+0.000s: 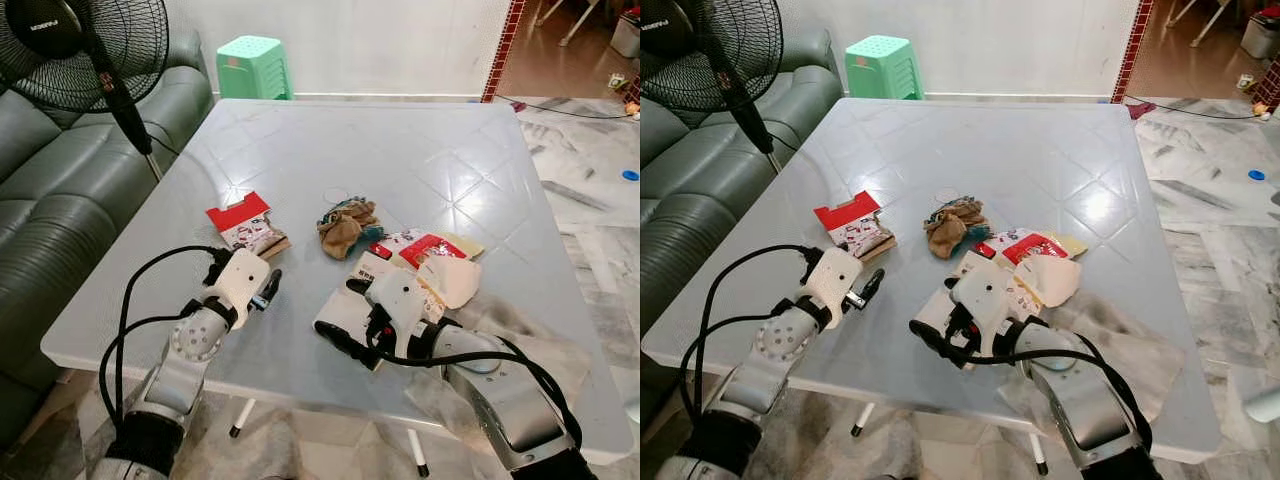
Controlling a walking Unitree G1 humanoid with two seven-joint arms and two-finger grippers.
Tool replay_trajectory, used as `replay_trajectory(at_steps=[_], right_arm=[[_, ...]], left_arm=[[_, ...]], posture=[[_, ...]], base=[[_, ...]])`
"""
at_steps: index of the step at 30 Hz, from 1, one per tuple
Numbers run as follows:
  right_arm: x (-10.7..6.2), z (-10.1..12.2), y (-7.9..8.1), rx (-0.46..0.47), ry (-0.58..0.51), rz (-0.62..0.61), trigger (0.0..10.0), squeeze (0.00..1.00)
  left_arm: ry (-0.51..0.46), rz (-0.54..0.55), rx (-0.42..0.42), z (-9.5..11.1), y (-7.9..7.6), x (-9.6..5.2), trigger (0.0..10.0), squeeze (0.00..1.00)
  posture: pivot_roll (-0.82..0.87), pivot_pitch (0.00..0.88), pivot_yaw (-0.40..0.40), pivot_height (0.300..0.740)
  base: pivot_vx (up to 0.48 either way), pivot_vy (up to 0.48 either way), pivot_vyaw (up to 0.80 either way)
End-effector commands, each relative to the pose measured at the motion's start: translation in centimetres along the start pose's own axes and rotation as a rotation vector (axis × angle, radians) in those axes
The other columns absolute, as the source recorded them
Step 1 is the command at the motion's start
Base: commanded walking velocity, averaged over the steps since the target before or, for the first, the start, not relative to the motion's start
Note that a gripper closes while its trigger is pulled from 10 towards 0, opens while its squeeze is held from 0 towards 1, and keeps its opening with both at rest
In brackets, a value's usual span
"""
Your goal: Picking trash to rubbish bin
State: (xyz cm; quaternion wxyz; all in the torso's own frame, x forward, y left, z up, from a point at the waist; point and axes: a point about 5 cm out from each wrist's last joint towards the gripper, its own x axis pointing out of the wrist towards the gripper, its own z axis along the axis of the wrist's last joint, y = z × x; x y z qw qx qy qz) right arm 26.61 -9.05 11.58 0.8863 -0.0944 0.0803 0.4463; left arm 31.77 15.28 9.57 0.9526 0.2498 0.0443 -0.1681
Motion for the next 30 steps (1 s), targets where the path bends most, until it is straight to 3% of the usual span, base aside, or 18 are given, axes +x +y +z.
replay_trajectory(at_steps=[1,5,6,18,30], right_arm=[[-0.1,0.3,0.2,-0.006,-0.007,-0.003,10.0,0.00],[-0.1,0.3,0.3,-0.005,-0.006,-0.005,10.0,0.00],[-0.1,0.2,0.3,-0.004,-0.004,-0.007,10.0,0.00],[-0.2,0.2,0.3,-0.009,0.002,-0.015,10.0,0.00],[-0.6,0.2,0.4,-0.014,0.008,-0.037,10.0,0.00]], left_arm=[[0.008,0.030,0.053,0.0,0.6,0.3,10.0,1.00],[0.012,0.071,0.090,0.1,1.0,0.9,10.0,1.00],[0.008,0.075,0.080,0.2,1.0,1.1,10.0,0.00],[0.035,0.056,0.076,-0.3,0.3,2.2,10.0,0.00],[0.018,0.127,0.045,0.0,1.0,3.2,10.0,0.00]], posture=[[-0.05,0.040,0.060,0.740],[-0.05,0.042,0.061,0.740],[-0.05,0.043,0.059,0.740],[-0.06,0.050,0.062,0.740],[-0.09,0.062,0.064,0.740]], base=[[0.000,0.000,0.00],[0.000,0.000,0.00],[0.000,0.000,0.00],[0.000,0.000,0.00],[0.000,0.000,0.00]])
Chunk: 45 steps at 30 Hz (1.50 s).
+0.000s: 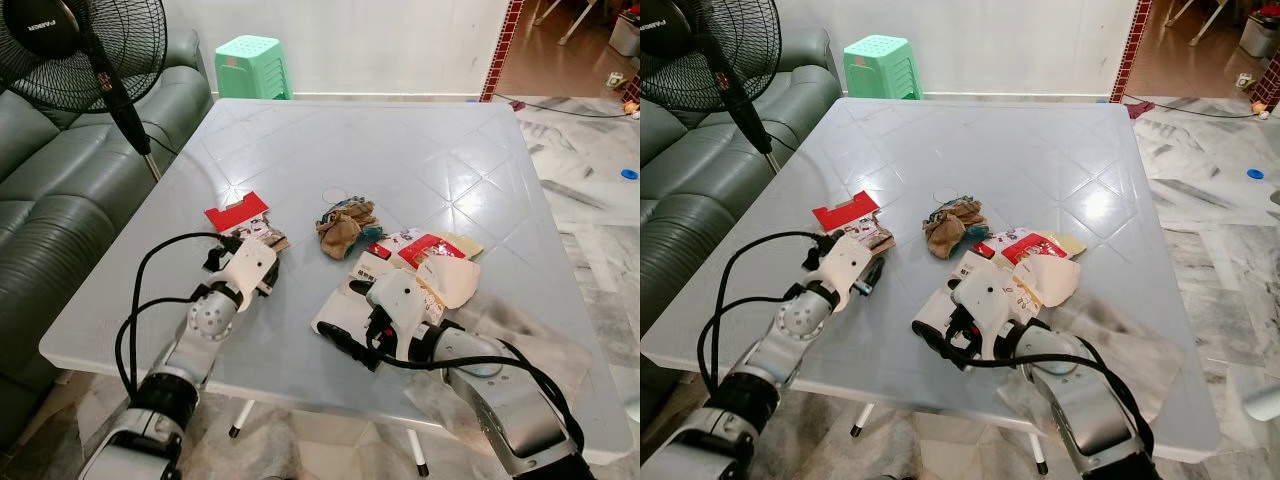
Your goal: Picking trash to rubbish bin
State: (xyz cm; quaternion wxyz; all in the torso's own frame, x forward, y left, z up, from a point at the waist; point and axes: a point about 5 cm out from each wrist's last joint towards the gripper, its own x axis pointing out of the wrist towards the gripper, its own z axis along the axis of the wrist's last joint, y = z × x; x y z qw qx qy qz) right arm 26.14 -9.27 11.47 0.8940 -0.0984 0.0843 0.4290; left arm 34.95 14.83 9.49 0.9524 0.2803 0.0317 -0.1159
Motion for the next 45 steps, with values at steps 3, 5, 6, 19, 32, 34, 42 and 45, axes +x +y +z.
replay_trajectory(at_steps=[3,5,6,19,32,34,42,45], right_arm=[[-0.33,0.30,0.12,-0.014,-0.002,-0.006,10.0,0.00],[-0.47,0.21,0.18,-0.013,0.001,-0.009,10.0,0.00],[-0.49,0.20,0.19,-0.012,0.001,-0.010,10.0,0.00],[-0.70,0.02,0.47,-0.005,0.015,-0.013,10.0,0.00],[-0.55,0.11,0.16,-0.012,0.018,-0.017,10.0,0.00],[-0.51,0.13,0.15,-0.012,0.018,-0.017,10.0,0.00],[-0.44,0.17,0.12,-0.011,0.015,-0.024,10.0,0.00],[-0.41,0.17,0.12,-0.011,0.015,-0.025,10.0,0.00]], left_arm=[[0.003,0.016,-0.003,0.01,0.10,0.30,10.0,0.00],[-0.007,0.016,-0.004,0.15,-0.09,0.45,5.3,0.00],[-0.006,0.018,-0.005,0.15,-0.11,0.48,2.0,0.00],[-0.009,-0.001,-0.018,-0.30,-0.37,0.47,0.0,0.00],[-0.011,-0.003,-0.030,-0.46,-0.34,0.47,0.0,0.00],[-0.013,-0.002,-0.032,-0.45,-0.29,0.49,0.0,0.00],[-0.014,-0.005,-0.029,-0.59,-0.08,0.42,0.0,0.00],[-0.016,-0.005,-0.030,-0.59,-0.06,0.42,0.0,0.00]], posture=[[-0.10,0.068,0.065,0.740],[-0.10,0.072,0.066,0.740],[-0.10,0.072,0.066,0.740],[-0.10,0.091,0.064,0.740],[-0.10,0.078,0.059,0.740],[-0.10,0.076,0.060,0.740],[-0.10,0.077,0.061,0.740],[-0.09,0.077,0.062,0.740]], base=[[0.000,0.000,0.00],[0.000,0.000,0.00],[0.000,0.000,0.00],[0.000,0.000,0.00],[0.000,0.000,0.00],[0.000,0.000,0.00],[0.000,0.000,0.00],[0.000,0.000,0.00]])
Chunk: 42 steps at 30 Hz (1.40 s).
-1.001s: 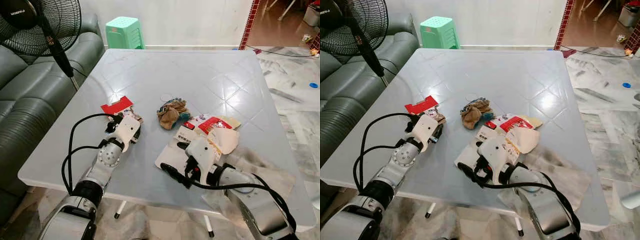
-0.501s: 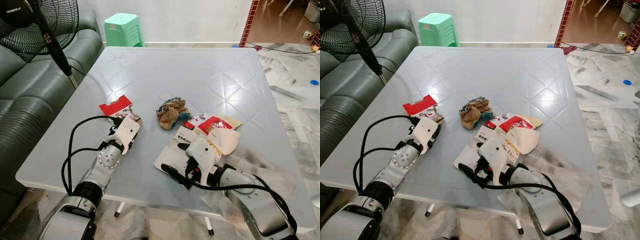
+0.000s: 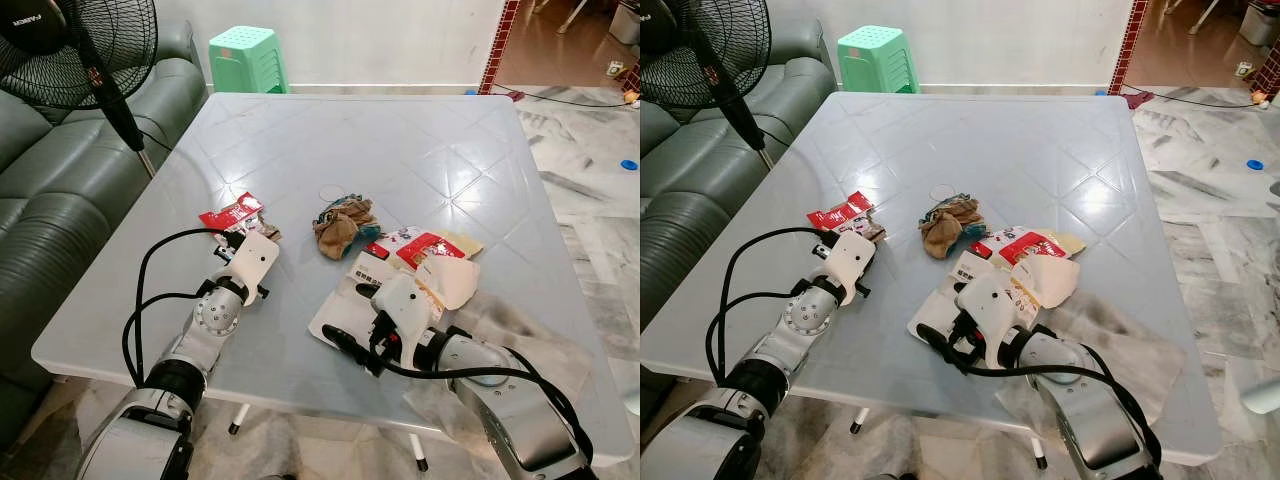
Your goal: Picking trash to rubbish bin
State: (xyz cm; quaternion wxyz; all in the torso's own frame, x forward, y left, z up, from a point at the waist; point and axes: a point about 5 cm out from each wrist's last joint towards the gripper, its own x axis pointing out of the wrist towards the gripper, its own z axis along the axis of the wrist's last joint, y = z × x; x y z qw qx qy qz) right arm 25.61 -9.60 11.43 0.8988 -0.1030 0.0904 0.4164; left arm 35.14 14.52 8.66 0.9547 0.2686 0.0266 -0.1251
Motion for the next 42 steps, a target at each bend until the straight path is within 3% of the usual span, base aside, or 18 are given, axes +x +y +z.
replay_trajectory(at_steps=[1,7,17,30,36,42], right_arm=[[0.2,0.3,-0.1,-0.011,-0.002,0.001,10.0,0.00],[0.2,0.3,-0.2,-0.011,-0.005,-0.007,10.0,0.00],[0.3,0.4,-0.5,-0.012,-0.011,-0.030,10.0,0.00],[0.6,0.8,-1.6,-0.019,-0.033,-0.097,10.0,0.00],[0.8,1.8,-3.6,-0.021,-0.090,-0.236,10.0,0.00],[1.2,2.5,-5.1,-0.039,-0.128,-0.346,10.0,0.00]], left_arm=[[0.002,0.010,-0.007,0.0,0.6,0.0,0.0,0.00],[-0.018,0.023,0.000,0.1,0.7,0.0,0.0,0.00],[-0.142,0.125,0.009,1.4,2.1,-0.6,0.0,0.00],[-0.319,0.304,0.122,2.8,3.6,-3.9,0.0,0.00],[-0.352,0.319,0.097,3.4,2.8,-5.8,0.0,0.00],[-0.309,0.298,0.055,2.4,1.4,-7.7,0.0,0.00]], posture=[[-0.09,0.077,0.062,0.740],[-0.09,0.076,0.063,0.740],[-0.09,0.073,0.063,0.740],[-0.06,0.063,0.055,0.740],[-0.04,0.063,0.050,0.740],[-0.02,0.057,0.046,0.740]], base=[[0.000,0.000,0.00],[0.000,0.000,0.00],[0.000,0.000,0.00],[0.000,0.000,0.00],[0.000,0.000,0.00],[0.000,0.000,0.00]])
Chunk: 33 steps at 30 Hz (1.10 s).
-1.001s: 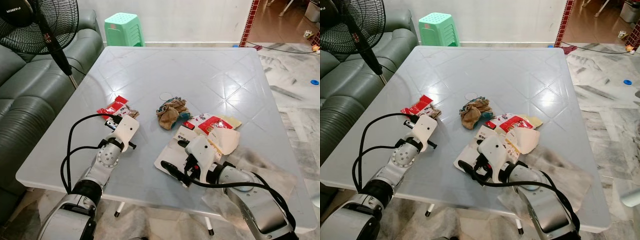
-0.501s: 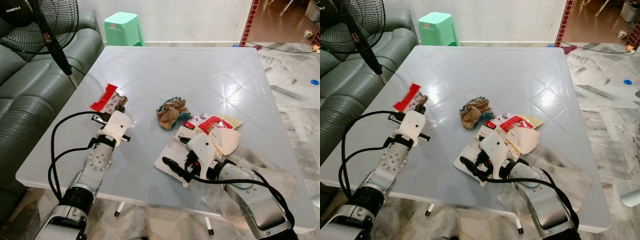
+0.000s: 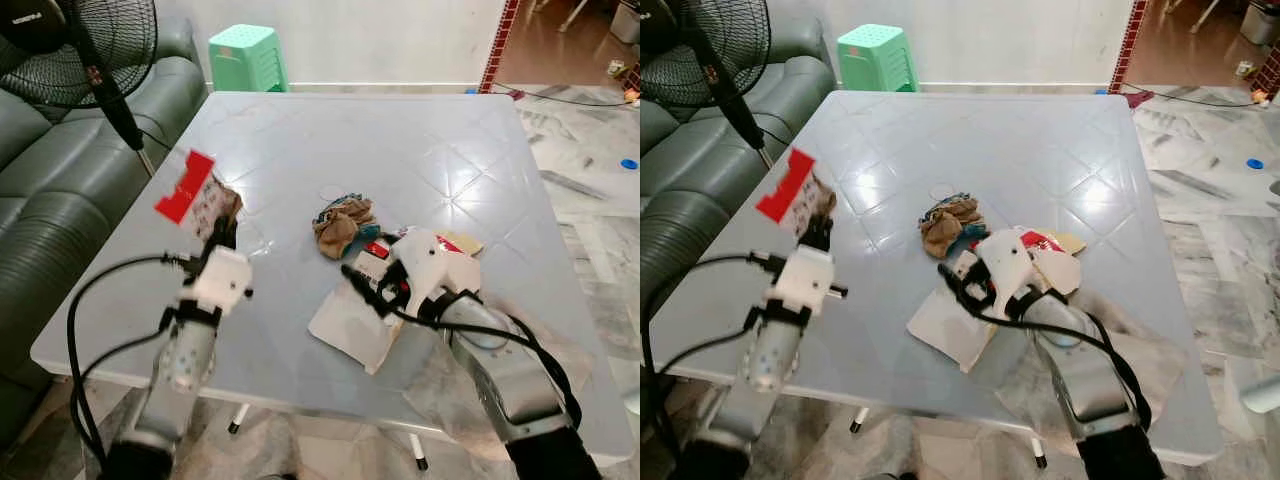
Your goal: Picking trash to rubbish bin
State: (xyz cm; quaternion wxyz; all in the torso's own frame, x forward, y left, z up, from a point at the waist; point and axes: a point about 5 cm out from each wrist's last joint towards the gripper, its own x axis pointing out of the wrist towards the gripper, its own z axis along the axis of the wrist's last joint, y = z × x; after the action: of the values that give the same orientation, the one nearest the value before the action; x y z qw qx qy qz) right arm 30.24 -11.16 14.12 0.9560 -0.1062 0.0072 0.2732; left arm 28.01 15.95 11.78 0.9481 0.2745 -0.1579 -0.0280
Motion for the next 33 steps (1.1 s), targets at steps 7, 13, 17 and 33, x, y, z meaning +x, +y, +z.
replay_trajectory(at_steps=[7,13,17,33], right_arm=[[2.5,0.2,-1.2,-0.079,-0.036,-0.148,10.0,0.00],[4.6,-0.1,-1.6,-0.120,-0.043,-0.193,10.0,0.00],[5.8,-0.7,-1.4,-0.142,-0.019,-0.188,10.0,0.00],[7.2,-1.6,-0.2,-0.081,-0.032,-0.132,10.0,0.00]], left_arm=[[0.062,-0.008,-0.021,0.0,-0.4,-1.9,0.0,0.00],[0.082,-0.014,-0.031,0.5,-0.5,-2.7,0.0,0.00],[0.092,-0.011,-0.006,0.6,-0.2,-3.3,0.0,0.00],[0.168,-0.065,-0.044,1.6,-0.1,-7.6,0.0,0.00]], posture=[[0.00,0.051,0.044,0.740],[0.04,0.054,0.034,0.740],[0.07,0.067,0.024,0.740],[0.15,0.150,0.006,0.740]], base=[[0.000,0.000,0.00],[0.000,0.000,0.00],[0.000,0.000,0.00],[0.000,0.000,0.00]])
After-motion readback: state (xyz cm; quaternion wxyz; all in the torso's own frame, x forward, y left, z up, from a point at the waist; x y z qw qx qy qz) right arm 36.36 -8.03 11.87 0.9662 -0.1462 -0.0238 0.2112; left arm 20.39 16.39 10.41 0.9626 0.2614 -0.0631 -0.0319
